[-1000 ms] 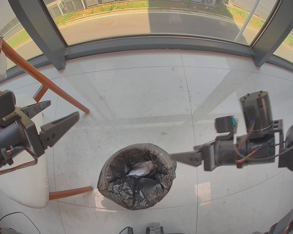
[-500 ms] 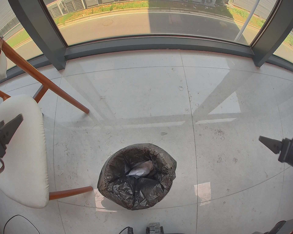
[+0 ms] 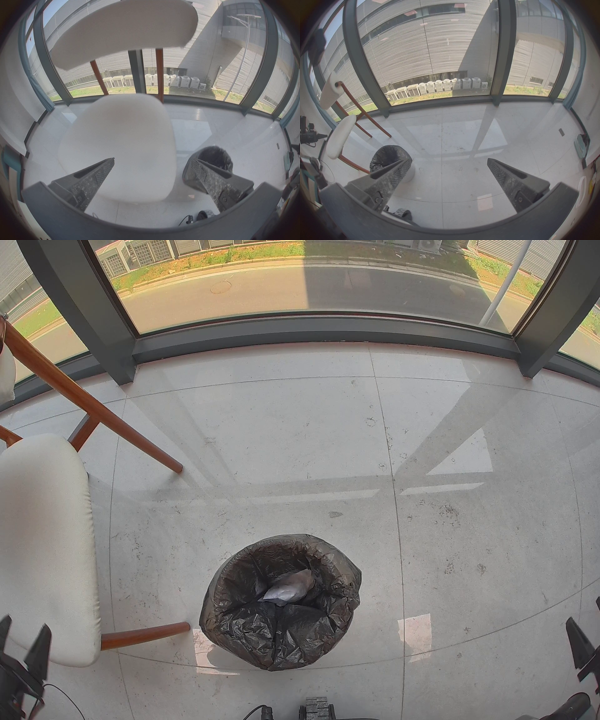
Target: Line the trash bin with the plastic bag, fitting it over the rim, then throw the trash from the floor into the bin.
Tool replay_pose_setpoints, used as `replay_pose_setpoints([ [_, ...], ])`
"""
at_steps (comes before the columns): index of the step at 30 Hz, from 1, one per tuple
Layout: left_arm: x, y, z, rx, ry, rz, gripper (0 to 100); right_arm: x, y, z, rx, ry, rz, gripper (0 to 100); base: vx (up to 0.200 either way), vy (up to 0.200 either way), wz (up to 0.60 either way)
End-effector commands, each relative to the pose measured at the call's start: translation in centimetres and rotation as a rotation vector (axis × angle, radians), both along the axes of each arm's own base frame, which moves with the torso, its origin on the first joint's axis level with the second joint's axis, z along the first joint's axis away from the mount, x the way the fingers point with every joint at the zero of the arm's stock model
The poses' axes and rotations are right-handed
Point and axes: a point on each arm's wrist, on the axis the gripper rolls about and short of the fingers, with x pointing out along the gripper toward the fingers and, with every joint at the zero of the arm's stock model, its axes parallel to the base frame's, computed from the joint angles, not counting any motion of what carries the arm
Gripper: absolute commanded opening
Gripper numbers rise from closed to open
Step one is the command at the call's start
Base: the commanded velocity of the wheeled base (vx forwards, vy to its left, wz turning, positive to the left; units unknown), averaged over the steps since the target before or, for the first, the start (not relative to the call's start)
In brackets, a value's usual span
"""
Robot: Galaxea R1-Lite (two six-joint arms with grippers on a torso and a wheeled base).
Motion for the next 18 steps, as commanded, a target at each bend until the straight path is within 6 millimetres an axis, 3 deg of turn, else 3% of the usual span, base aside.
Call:
replay_pose_setpoints([
  [1,-1.64,0.14,-5.74,0.006,-0.014,0.023,100,-2.16,0.00,-5.01,-0.054,-0.117,-0.050,100,0.000,0.000,0.00],
  [8,-1.40,-0.35,-6.18,0.041,-0.025,-0.195,100,-2.17,0.01,-5.01,-0.057,-0.118,-0.045,100,0.000,0.000,0.00],
  [18,-1.94,-0.52,-6.38,0.033,-0.154,-0.076,100,-2.16,-0.11,-5.01,-0.038,-0.115,-0.106,100,0.000,0.000,0.00],
])
